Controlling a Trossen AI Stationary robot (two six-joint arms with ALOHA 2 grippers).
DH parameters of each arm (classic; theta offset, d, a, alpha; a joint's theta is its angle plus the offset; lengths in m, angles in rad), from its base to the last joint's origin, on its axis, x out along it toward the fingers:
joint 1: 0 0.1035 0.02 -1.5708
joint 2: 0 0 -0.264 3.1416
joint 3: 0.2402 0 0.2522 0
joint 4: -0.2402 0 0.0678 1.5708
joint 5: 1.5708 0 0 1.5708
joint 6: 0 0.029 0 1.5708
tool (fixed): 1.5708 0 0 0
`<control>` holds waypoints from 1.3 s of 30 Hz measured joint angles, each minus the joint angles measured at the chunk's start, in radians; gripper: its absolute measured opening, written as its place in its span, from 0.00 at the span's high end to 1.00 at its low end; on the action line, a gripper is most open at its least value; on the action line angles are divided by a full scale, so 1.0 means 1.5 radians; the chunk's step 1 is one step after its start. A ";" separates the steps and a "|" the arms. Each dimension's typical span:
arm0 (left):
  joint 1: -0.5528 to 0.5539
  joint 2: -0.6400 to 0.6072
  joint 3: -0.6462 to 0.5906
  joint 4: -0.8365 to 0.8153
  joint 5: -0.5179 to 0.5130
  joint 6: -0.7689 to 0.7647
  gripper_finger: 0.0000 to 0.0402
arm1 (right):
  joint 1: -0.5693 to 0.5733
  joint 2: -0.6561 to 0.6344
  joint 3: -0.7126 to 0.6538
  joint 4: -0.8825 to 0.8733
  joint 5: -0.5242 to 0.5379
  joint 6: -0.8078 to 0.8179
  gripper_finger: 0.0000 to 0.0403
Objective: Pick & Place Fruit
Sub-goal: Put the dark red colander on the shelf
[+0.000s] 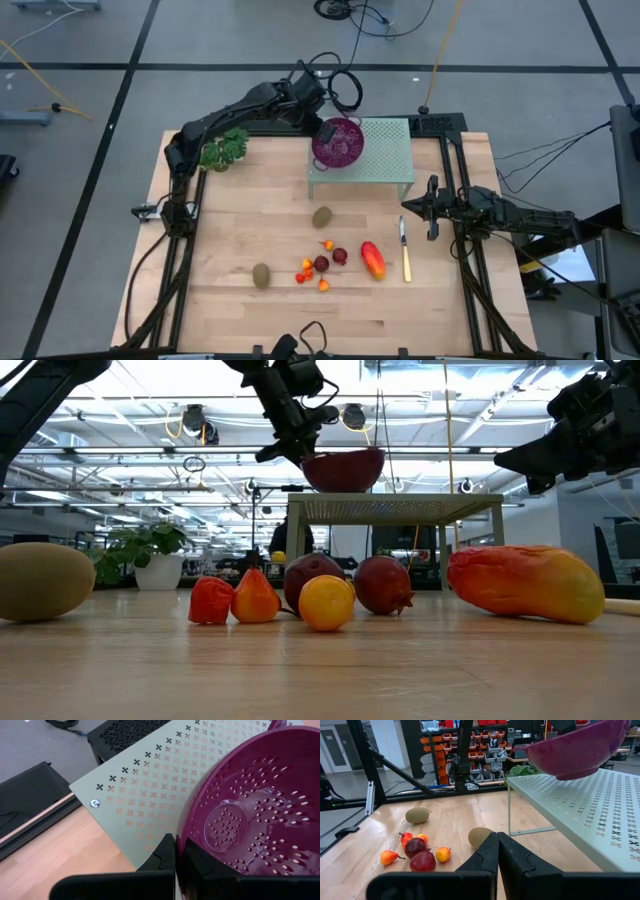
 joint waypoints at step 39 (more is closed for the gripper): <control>-0.013 0.000 0.000 0.002 -0.041 -0.009 0.88 | 0.000 0.000 0.000 0.000 -0.001 0.000 1.00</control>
